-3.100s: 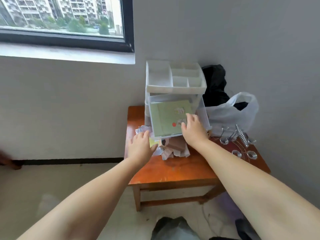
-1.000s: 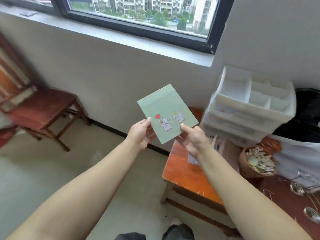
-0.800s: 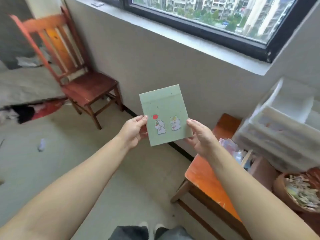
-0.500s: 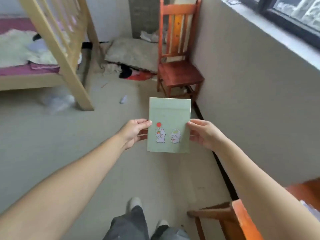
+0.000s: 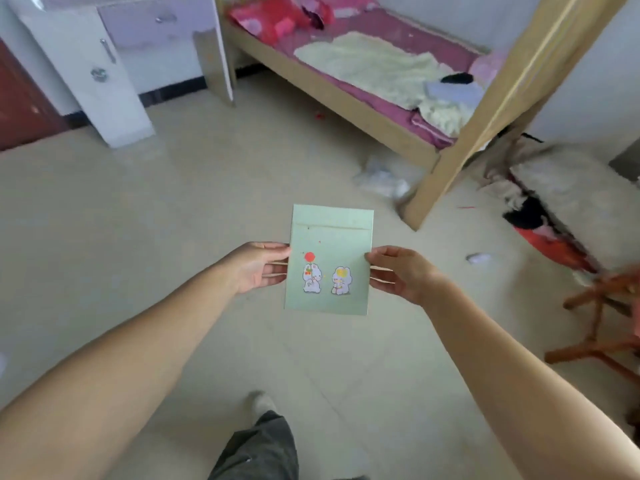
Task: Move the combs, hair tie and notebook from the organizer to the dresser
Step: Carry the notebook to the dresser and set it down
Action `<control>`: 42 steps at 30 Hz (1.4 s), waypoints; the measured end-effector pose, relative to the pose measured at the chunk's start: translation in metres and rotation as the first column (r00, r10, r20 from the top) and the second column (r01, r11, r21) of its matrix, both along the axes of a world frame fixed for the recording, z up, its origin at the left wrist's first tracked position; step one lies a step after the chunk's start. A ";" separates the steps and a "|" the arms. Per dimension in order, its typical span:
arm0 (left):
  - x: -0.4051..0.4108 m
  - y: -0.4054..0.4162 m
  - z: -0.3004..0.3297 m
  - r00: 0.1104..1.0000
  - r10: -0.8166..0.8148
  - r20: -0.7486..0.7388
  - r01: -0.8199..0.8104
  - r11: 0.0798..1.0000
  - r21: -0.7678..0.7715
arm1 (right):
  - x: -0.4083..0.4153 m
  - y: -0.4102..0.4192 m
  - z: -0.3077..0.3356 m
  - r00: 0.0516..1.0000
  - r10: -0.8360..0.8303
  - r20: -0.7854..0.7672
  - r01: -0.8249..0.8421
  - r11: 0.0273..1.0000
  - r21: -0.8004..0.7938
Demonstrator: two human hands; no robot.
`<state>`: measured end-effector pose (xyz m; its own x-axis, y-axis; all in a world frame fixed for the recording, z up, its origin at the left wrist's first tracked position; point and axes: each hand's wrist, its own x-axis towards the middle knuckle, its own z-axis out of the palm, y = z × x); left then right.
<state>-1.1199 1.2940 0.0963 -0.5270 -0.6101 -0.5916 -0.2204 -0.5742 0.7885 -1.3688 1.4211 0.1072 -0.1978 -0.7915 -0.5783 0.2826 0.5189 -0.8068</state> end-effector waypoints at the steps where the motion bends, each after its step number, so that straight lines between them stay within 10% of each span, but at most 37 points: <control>1: 0.019 -0.019 0.001 0.999 0.034 0.009 -0.034 0.999 -0.002 | 0.013 -0.030 -0.001 0.999 0.033 0.005 -0.033 0.999 0.004; 31: 0.313 -0.675 0.001 0.783 0.622 0.000 -0.621 0.781 -0.065 | 0.304 -0.849 0.020 0.827 0.556 -0.085 -0.559 0.829 -0.008; 42: 0.408 -0.978 0.005 0.867 0.493 0.073 -0.487 0.869 -0.092 | 0.396 -1.117 0.017 0.915 0.396 -0.077 -0.399 0.916 -0.032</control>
<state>-0.7121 0.3157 0.1017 -0.0958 -0.8161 -0.5700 0.0028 -0.5728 0.8197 -0.9731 0.3046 0.1244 0.1016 -0.8383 -0.5357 0.0046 0.5389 -0.8424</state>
